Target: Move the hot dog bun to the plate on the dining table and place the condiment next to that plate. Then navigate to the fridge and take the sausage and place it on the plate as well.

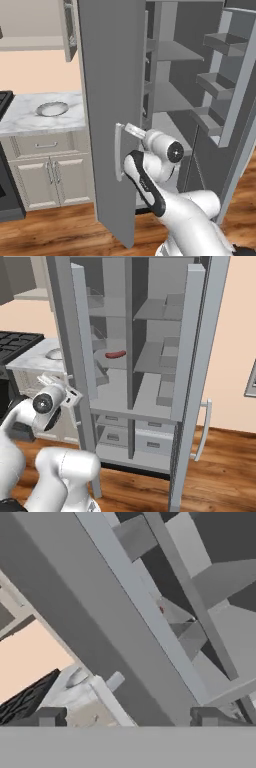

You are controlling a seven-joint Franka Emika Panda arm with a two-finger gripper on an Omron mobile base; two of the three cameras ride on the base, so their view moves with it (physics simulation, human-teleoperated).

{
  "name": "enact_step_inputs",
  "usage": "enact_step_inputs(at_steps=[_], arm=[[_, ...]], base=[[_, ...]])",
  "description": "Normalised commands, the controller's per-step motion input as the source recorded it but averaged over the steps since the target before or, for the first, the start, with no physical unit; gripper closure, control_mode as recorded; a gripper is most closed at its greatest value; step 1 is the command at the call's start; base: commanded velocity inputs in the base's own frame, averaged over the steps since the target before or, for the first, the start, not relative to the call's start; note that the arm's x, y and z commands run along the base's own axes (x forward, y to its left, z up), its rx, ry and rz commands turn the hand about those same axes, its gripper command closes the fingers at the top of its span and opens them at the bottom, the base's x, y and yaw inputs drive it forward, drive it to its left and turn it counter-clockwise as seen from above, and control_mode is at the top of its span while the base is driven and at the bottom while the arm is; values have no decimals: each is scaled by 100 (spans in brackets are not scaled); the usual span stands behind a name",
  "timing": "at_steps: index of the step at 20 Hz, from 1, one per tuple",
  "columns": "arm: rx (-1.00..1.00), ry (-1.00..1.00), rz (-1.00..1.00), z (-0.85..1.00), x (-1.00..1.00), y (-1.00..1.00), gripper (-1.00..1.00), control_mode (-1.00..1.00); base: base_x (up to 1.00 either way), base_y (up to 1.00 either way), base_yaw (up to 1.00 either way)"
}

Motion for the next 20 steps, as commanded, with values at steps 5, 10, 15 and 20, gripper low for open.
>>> enact_step_inputs(at_steps=[5, 10, 15, 20], arm=[[18, 39, 0, 72, 23, -86, -100, -100], [20, 32, 4, 15, 45, -61, -100, -100], [24, 10, 15, -29, 68, -14, -100, -100], [23, 0, 17, -39, 52, 10, -100, -100]], base=[[0, 0, 0], [0, 0, 0], [0, 0, 0], [0, 0, 0]])
